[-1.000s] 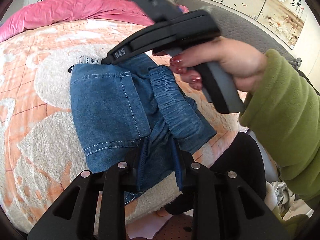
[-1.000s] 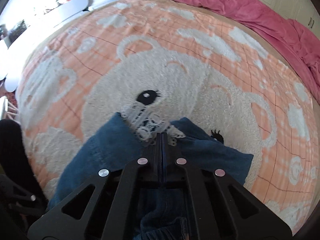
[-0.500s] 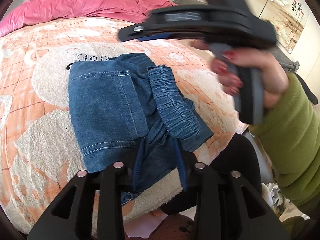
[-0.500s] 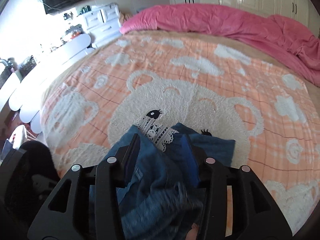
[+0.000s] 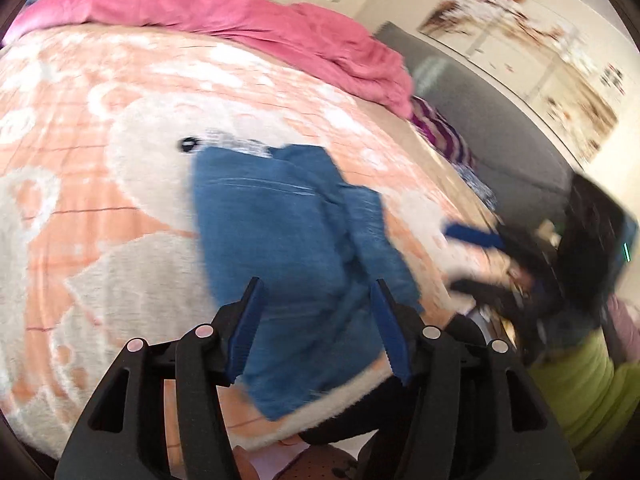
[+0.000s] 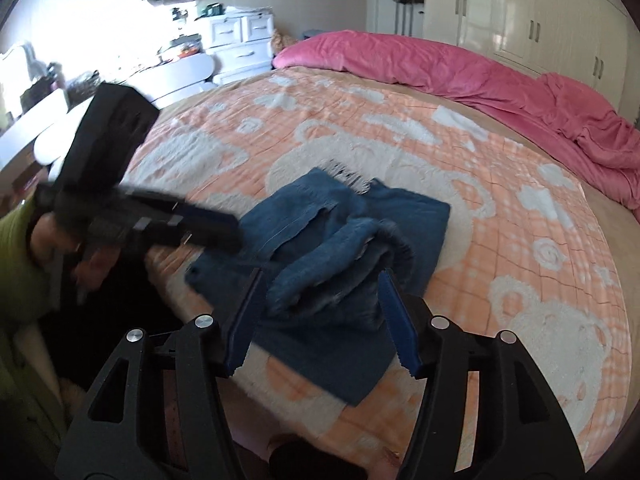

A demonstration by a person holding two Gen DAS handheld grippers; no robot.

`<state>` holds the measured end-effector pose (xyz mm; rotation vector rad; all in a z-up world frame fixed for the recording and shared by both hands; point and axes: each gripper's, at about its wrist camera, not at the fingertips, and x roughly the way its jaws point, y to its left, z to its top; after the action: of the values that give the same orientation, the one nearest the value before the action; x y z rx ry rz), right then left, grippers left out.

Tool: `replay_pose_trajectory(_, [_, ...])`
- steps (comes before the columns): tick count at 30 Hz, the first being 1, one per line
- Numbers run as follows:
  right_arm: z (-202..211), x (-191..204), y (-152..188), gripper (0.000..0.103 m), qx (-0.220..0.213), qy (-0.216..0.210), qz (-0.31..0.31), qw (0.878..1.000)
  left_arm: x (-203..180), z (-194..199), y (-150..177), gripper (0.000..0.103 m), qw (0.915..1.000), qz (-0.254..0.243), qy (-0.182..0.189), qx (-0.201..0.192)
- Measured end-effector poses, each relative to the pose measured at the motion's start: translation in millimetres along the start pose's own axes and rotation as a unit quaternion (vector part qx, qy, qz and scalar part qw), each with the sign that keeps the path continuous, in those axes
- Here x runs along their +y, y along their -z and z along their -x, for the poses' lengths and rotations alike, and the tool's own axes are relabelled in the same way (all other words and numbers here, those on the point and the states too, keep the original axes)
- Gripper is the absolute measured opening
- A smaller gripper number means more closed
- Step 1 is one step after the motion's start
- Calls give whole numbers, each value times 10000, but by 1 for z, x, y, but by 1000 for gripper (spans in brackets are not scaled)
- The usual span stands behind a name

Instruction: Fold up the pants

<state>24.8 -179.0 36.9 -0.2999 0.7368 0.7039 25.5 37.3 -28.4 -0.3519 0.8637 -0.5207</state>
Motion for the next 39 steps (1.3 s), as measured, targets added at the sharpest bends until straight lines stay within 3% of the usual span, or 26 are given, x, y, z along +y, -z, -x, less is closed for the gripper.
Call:
replay_pose_trajectory(11, [-13,72,16,51,40,-404,970,9945,13,20,-8,54,9986,168,-469,-183])
replay_pose_trajectory(18, [-12,94,18,50,-65,-22,1868,9824,2,10,-21,54,9968,-188,-665,390])
replay_pose_trajectory(22, [-17,103,12,39,6,52,2455,9694,-10,-13,-31,52,9904,-675,-826,879])
replay_pose_trajectory(24, [-22,108,10,31,87,95,2700,9628,-10,-27,-40,35,9868,-777,-930,1072])
replay_pose_trajectory(27, [-30,112,10,28,203,178,3033,9525,-5,-49,-56,31,9845,-798,-908,1269])
replay_pose_trajectory(35, [-51,108,1,28,391,297,3389,9395,11,-75,-70,29,9868,-754,-800,1190])
replay_pose_trajectory(39, [-62,106,-7,14,579,63,3430,9375,18,-78,-72,29,9889,-616,-678,1171])
